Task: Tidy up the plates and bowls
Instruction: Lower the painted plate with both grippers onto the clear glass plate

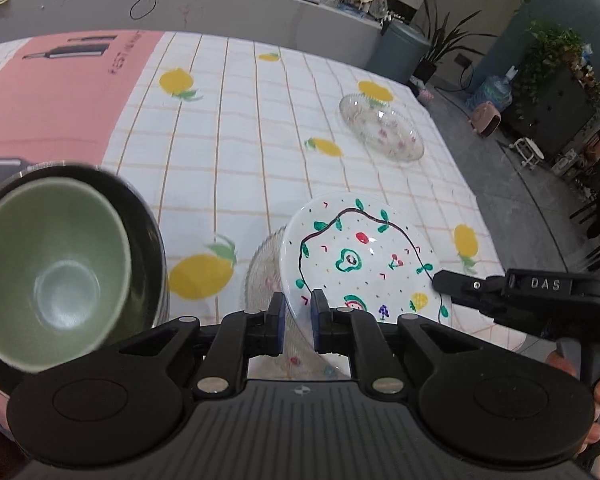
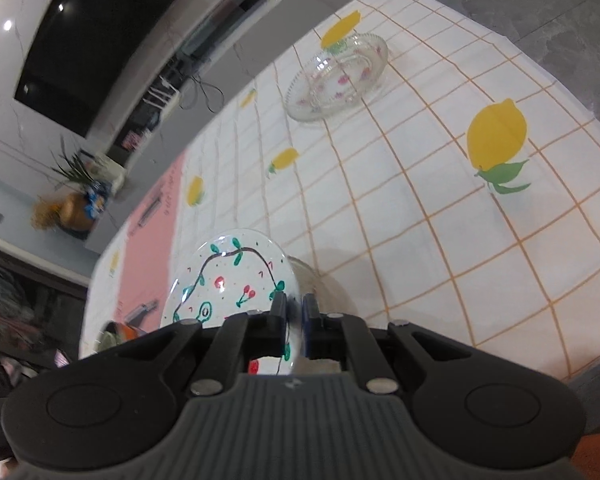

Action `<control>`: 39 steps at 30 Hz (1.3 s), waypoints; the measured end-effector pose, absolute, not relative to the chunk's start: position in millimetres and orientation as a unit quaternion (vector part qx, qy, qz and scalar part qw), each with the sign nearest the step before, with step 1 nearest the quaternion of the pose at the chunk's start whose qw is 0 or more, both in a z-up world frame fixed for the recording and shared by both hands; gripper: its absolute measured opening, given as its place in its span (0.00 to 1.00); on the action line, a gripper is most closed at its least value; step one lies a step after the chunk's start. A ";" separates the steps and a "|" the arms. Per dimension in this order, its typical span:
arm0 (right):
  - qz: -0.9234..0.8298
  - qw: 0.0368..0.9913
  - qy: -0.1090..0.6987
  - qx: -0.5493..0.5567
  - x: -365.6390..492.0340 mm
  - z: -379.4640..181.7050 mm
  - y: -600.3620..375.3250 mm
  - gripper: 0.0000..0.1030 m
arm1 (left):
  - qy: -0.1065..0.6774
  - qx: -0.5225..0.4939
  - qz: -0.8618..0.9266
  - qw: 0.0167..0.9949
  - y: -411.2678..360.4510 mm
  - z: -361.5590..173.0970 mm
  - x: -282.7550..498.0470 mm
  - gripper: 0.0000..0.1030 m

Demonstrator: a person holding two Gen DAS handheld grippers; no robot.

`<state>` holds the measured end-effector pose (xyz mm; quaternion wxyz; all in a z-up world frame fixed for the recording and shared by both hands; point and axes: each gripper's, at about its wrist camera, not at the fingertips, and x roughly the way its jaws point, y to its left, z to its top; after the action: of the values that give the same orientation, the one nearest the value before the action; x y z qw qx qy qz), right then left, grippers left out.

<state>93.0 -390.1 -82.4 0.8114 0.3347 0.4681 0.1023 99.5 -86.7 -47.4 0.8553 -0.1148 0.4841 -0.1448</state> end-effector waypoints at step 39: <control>0.070 0.832 0.506 0.217 103.5 -93.6 -353.0 0.05 | 0.477 -0.030 -0.087 0.874 -98.6 -70.6 83.8 0.11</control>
<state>103.5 -353.0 -93.6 0.8321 0.2166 0.5058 0.0696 83.8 -98.6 -70.6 0.8741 -0.0303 0.4770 -0.0867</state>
